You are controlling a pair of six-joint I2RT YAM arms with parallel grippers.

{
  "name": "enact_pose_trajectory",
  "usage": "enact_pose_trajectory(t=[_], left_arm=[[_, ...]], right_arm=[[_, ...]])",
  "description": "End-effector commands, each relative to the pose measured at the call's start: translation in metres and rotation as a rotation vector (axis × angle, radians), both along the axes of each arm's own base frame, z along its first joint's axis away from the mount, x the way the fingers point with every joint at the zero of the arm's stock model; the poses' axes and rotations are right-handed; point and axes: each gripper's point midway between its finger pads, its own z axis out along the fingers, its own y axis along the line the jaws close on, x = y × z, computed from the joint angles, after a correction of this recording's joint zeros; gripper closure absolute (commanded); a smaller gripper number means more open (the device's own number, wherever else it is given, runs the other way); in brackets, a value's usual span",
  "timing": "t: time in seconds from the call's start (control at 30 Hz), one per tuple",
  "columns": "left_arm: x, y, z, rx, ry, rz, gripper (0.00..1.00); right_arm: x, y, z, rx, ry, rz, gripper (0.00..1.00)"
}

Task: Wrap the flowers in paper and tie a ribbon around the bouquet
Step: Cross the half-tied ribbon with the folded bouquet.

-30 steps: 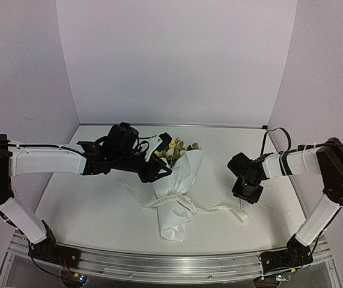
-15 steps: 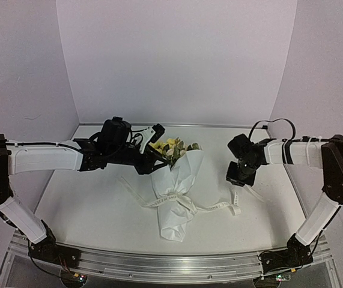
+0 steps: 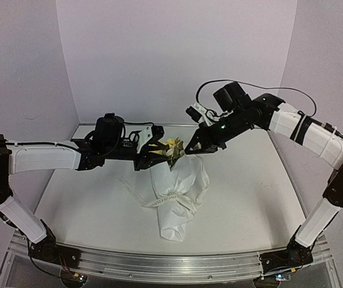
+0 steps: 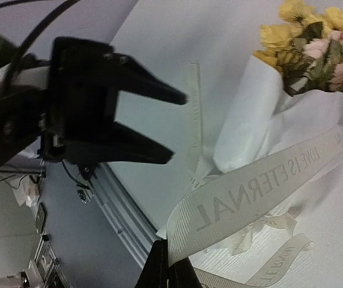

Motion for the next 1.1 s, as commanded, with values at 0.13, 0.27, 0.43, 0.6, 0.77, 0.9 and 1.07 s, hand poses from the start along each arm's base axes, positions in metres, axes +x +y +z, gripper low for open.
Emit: enact_pose_trajectory(t=[0.13,0.27,0.43,0.6,0.77,0.9,1.07], left_arm=[[-0.007,-0.009,0.028,-0.057,-0.150,-0.116,0.54],[-0.016,-0.015,0.032,-0.095,-0.107,-0.165,0.52],[-0.027,-0.023,0.029,-0.125,-0.065,-0.219,0.51],[-0.031,-0.032,0.028,-0.147,-0.041,-0.252,0.50],[-0.036,-0.041,0.028,-0.166,-0.038,-0.268,0.50],[-0.039,-0.045,0.027,-0.177,-0.029,-0.278,0.50],[-0.045,-0.050,0.025,-0.179,-0.016,-0.306,0.55]], right_arm=[[-0.042,0.014,0.012,0.015,0.077,0.227,1.00],[-0.046,0.020,0.014,0.022,0.081,0.251,1.00],[-0.049,0.023,0.014,0.018,0.086,0.261,1.00],[-0.052,0.026,0.014,0.020,0.098,0.272,1.00],[-0.055,0.029,0.012,0.021,0.112,0.276,1.00],[-0.056,0.028,0.011,0.018,0.116,0.276,1.00],[-0.058,0.023,0.006,0.003,0.118,0.273,1.00]])
